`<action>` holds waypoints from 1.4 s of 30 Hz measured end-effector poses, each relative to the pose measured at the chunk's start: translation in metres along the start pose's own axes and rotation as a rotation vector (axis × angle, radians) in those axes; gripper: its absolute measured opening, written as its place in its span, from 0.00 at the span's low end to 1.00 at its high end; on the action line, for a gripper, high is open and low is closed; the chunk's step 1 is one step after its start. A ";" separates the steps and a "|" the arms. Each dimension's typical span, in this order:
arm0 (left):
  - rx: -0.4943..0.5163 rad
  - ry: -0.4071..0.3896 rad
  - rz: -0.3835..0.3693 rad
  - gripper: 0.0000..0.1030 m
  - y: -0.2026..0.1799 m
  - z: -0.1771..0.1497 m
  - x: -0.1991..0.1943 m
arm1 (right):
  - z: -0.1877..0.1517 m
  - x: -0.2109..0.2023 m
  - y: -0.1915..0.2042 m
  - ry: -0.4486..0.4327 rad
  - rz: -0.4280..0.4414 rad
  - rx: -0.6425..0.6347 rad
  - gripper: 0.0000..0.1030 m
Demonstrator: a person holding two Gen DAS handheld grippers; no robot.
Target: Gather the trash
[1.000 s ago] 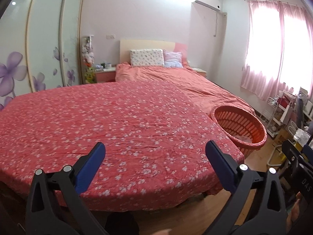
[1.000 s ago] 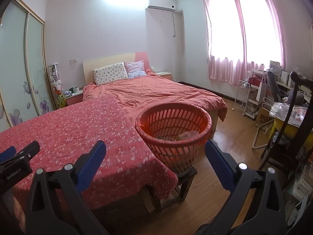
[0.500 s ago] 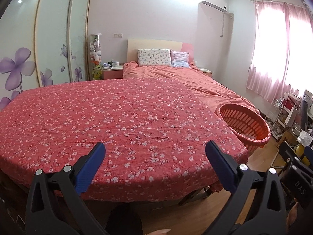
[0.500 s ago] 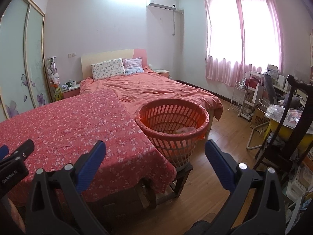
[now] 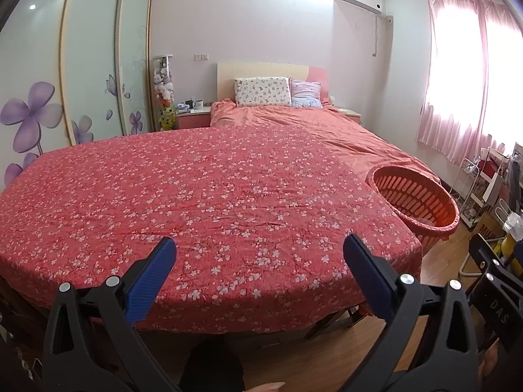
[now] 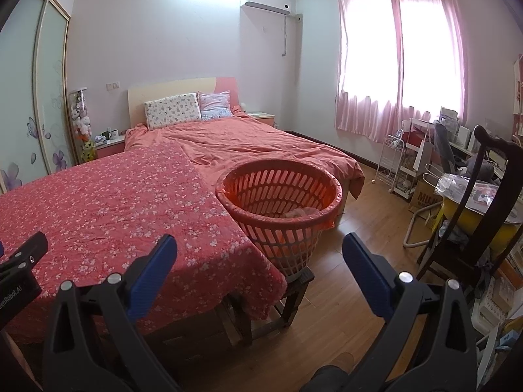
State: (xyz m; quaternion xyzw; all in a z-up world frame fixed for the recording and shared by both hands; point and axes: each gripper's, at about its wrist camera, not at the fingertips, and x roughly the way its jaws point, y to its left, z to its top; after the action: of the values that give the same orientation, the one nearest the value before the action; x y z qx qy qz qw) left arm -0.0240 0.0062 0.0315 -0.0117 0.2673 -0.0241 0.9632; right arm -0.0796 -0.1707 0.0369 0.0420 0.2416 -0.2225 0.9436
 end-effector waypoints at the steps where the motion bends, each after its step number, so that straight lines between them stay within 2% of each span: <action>1: 0.001 0.000 0.002 0.98 0.000 0.000 0.000 | 0.000 0.000 0.001 0.001 -0.001 -0.001 0.96; 12: 0.007 -0.023 0.014 0.98 -0.003 0.002 -0.007 | 0.000 0.000 0.001 -0.001 0.002 0.002 0.96; 25: -0.021 -0.012 0.038 0.98 0.002 0.004 -0.005 | 0.000 0.000 0.001 0.000 0.004 0.000 0.96; 42: -0.023 -0.011 0.034 0.98 0.003 0.005 -0.006 | -0.001 0.000 0.001 0.000 0.004 0.000 0.96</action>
State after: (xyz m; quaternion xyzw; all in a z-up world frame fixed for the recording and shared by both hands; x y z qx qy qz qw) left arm -0.0259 0.0091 0.0390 -0.0183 0.2623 -0.0047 0.9648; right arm -0.0793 -0.1696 0.0362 0.0427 0.2416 -0.2205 0.9440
